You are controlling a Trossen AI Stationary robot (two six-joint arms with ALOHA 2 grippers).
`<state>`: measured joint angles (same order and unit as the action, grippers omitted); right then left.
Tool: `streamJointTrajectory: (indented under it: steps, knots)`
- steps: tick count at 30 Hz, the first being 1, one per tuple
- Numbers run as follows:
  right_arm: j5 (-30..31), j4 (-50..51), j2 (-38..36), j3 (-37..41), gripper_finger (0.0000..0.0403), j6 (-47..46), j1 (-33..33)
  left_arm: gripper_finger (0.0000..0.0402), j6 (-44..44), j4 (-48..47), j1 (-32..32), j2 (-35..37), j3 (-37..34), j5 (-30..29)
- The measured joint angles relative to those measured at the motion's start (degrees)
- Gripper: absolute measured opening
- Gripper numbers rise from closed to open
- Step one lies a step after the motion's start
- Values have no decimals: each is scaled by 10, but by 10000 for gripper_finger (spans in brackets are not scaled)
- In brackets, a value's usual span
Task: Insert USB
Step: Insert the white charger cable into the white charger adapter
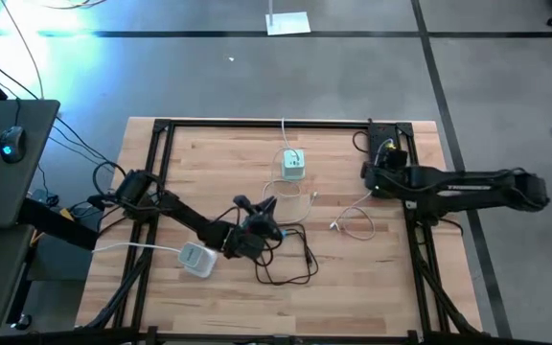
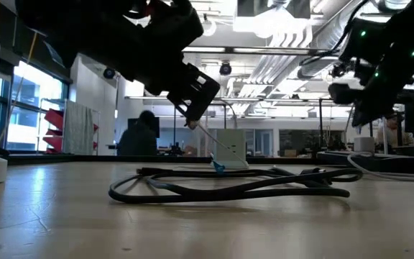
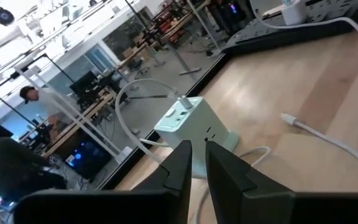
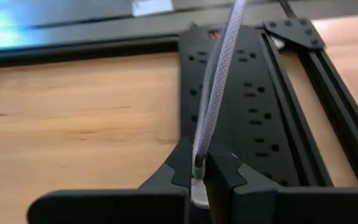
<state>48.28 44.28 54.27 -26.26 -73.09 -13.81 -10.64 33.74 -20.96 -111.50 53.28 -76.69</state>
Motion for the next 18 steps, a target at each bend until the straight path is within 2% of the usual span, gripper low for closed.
streamJointTrajectory:
  steps: [10,18]
  knots:
    - [0,0,15,-2,0,-30,-4,25,-4,0,-6,0,0,1]
    - [-13,69,16,-32,0,-30,-5,25,1,0,-5,0,0,18]
